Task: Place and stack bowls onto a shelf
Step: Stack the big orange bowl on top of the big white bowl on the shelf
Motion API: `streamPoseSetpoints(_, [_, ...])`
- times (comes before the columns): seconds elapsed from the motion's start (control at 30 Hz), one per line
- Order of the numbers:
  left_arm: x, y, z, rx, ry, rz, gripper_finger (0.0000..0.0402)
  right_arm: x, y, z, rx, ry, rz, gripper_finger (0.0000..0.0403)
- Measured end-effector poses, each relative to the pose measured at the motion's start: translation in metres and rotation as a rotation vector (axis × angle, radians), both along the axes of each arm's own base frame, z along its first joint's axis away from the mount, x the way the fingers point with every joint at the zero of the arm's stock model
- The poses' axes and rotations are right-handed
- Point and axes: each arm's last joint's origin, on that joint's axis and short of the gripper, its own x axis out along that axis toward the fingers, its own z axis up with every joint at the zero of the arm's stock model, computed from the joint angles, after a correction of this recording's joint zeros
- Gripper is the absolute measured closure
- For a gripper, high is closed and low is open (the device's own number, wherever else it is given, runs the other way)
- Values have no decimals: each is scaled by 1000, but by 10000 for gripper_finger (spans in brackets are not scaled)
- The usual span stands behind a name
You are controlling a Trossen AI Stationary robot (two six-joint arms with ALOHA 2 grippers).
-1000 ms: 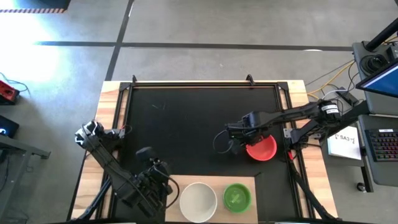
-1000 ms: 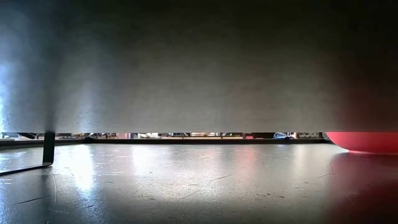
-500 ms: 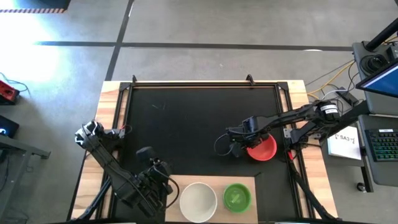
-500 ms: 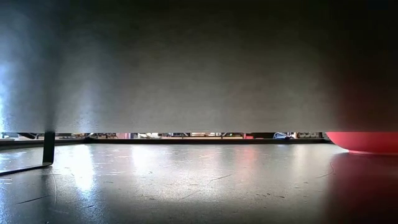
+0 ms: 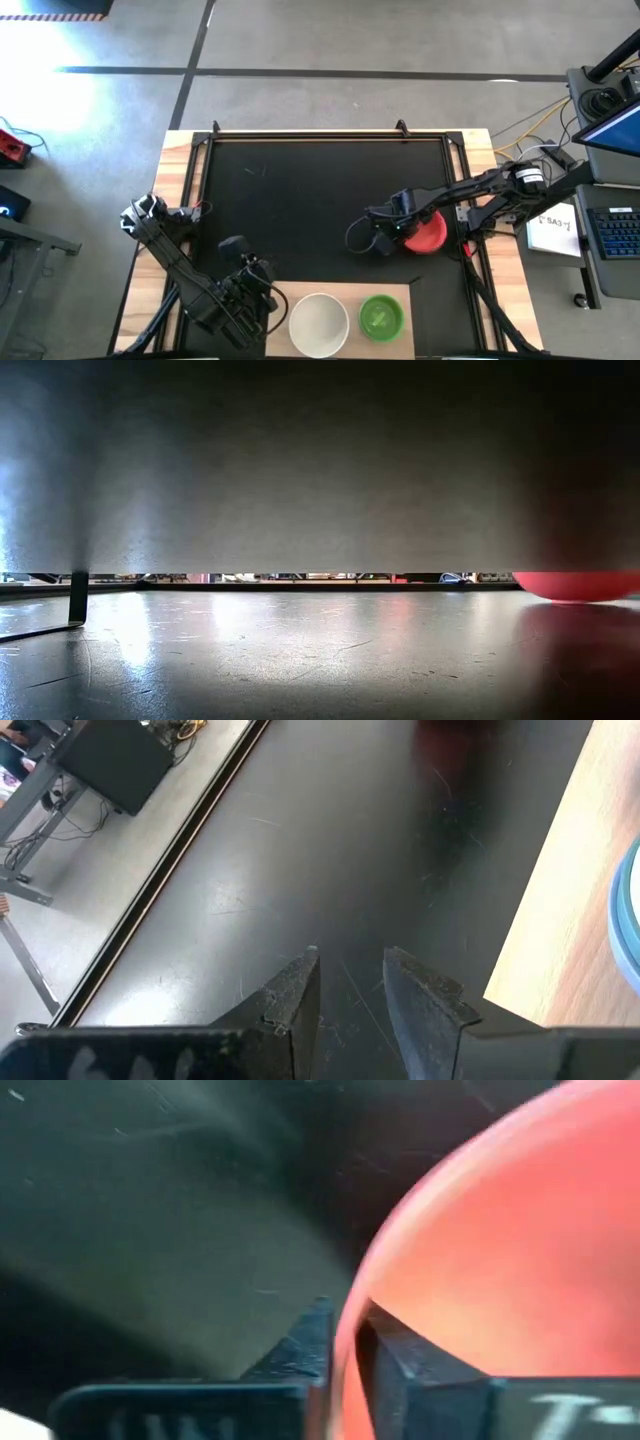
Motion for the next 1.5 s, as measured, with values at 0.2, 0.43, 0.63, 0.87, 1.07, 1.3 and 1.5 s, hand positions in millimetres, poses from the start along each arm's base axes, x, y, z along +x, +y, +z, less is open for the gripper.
streamPoseSetpoints(0.2, [0,0,0,-1,-1,0,306,3,0,5,14,-24,67,388])
streamPoseSetpoints(0.43, [0,0,0,0,0,1,306,25,3,40,46,-192,236,393])
streamPoseSetpoints(0.63, [0,0,0,1,1,0,306,45,8,88,11,-385,389,395])
streamPoseSetpoints(0.87, [0,0,0,3,2,0,306,57,36,148,-41,-640,666,395])
streamPoseSetpoints(1.07, [0,0,0,4,2,0,306,60,76,177,-53,-866,831,395])
streamPoseSetpoints(1.3, [0,0,0,4,2,0,306,54,129,184,-67,-1060,1100,394])
streamPoseSetpoints(1.5, [0,1,0,4,1,0,306,55,173,173,-110,-1184,1368,394])
